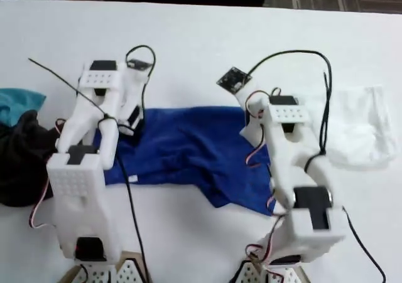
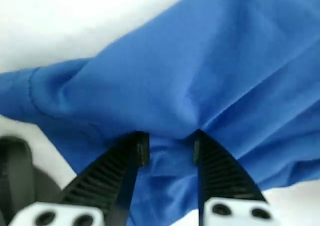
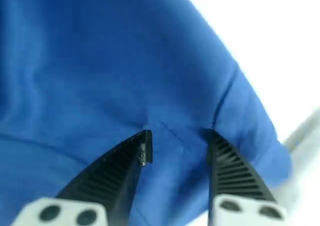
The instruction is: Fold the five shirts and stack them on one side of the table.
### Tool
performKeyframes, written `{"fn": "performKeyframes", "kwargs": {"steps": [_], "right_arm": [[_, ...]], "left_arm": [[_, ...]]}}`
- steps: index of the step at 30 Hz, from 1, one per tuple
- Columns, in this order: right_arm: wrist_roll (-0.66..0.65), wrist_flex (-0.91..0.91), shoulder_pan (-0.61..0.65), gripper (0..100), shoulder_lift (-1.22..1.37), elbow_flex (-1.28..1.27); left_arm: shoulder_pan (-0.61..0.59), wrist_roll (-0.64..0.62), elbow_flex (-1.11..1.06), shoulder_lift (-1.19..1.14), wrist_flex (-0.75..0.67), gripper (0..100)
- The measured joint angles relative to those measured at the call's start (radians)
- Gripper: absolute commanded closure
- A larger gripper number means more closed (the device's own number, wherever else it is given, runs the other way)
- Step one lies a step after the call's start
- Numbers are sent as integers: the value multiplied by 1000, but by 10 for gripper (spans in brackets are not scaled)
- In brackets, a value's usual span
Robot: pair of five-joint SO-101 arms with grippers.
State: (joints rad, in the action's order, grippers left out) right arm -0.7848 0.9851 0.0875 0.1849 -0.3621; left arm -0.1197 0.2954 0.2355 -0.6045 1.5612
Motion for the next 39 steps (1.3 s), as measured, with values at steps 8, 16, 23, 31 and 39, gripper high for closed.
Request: {"fn": "performKeyframes", "kwargs": {"steps": [8, 16, 23, 31, 39], "right_arm": [[6, 60, -31, 815, 210, 230], [6, 138, -43, 815, 321, 419], [5, 304, -8, 815, 298, 531], [6, 505, 141, 815, 28, 485], [5, 433, 261, 815, -213, 75]], "left_arm": [[-35, 2, -101, 18, -235, 828], [-41, 2, 54, -91, -221, 828], [-41, 2, 229, -164, -89, 828], [-64, 0, 265, -98, 74, 828], [-57, 0, 89, 84, 78, 828]]}}
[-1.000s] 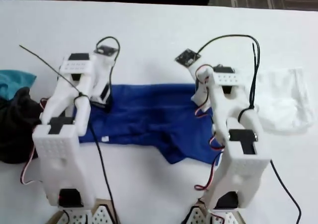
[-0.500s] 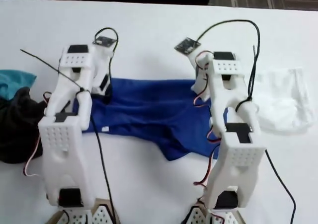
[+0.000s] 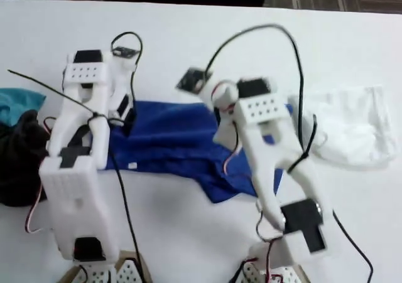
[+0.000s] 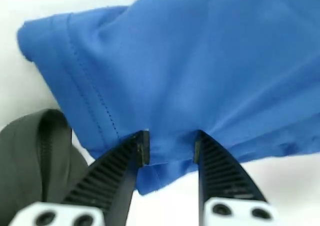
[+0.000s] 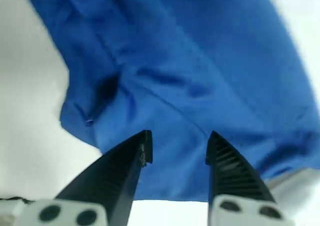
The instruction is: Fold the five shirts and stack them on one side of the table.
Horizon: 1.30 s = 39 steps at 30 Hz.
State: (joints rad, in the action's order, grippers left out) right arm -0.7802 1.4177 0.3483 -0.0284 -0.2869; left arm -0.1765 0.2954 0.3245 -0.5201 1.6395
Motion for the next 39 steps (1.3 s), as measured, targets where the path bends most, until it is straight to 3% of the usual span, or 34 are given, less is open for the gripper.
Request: {"fn": "performKeyframes", "kwargs": {"steps": [6, 15, 29, 39], "right_arm": [[0, -127, 68, 815, -109, -295], [0, -135, 126, 815, -166, -336], [0, -135, 126, 815, -166, -338], [3, -97, 189, 815, -166, -341]], "left_arm": [[-5, 0, -127, 34, -149, 828], [-8, 3, -281, 41, -439, 771], [-48, -26, -362, 284, -379, 771], [-2, -25, -542, 242, -597, 771]]}}
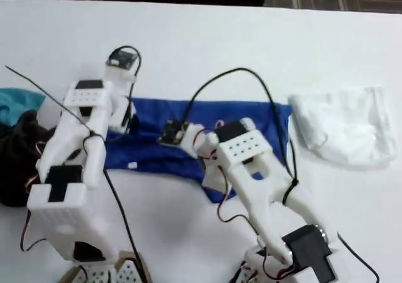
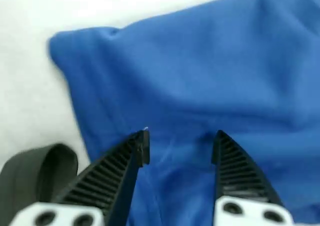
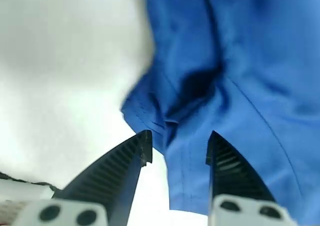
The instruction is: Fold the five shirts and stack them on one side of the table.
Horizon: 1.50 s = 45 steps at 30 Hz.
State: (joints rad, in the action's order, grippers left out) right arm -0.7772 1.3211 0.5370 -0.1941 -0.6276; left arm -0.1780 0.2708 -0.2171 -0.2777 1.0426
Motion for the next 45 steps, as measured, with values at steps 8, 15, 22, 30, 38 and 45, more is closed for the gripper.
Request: {"fn": "performKeyframes", "kwargs": {"steps": [8, 15, 22, 30, 38, 45], "right_arm": [[-2, -5, 66, 815, 0, -2], [2, -46, -26, 817, 0, -2], [0, -109, -28, 854, 0, -66], [-2, -146, -40, 858, -2, -103], [-2, -201, -40, 948, -2, -110], [-2, -212, -40, 979, -2, -110]], "left_arm": [[-6, 0, 21, -71, -5, 771], [-6, 0, 25, -77, -5, 771], [-6, 0, 26, -77, -5, 771], [-6, 0, 26, -77, -5, 771], [-6, 3, 26, -77, -5, 771], [-6, 12, 26, -77, -6, 771]]}}
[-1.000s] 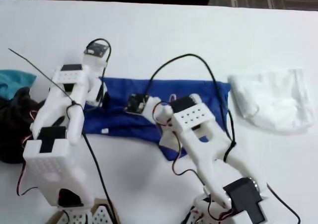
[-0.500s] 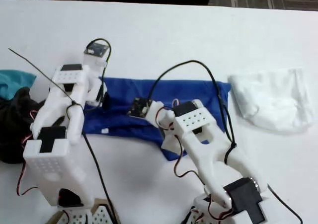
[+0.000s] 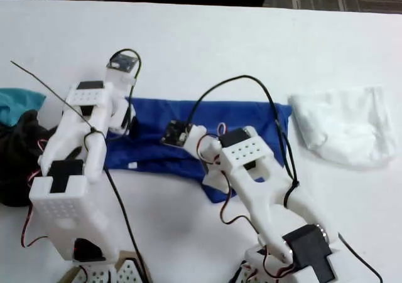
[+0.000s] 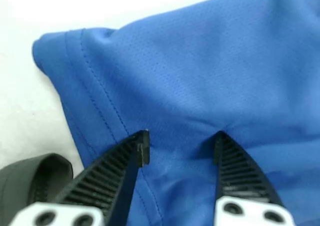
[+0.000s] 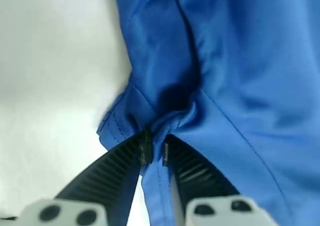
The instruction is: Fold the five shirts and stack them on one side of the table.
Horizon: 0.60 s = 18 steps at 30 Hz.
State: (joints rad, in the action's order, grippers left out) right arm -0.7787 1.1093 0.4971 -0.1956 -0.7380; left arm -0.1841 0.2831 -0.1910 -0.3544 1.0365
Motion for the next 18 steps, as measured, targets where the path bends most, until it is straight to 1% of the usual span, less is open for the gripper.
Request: {"fn": "performKeyframes", "kwargs": {"steps": [4, 11, 18], "right_arm": [[0, 2, 2, 976, 0, 3], [0, 123, 2, 976, -78, 100], [0, 187, 3, 976, -100, 101]], "left_arm": [[0, 0, 0, 0, 0, 771], [0, 0, 0, 0, 0, 771], [0, 0, 0, 0, 0, 771]]}}
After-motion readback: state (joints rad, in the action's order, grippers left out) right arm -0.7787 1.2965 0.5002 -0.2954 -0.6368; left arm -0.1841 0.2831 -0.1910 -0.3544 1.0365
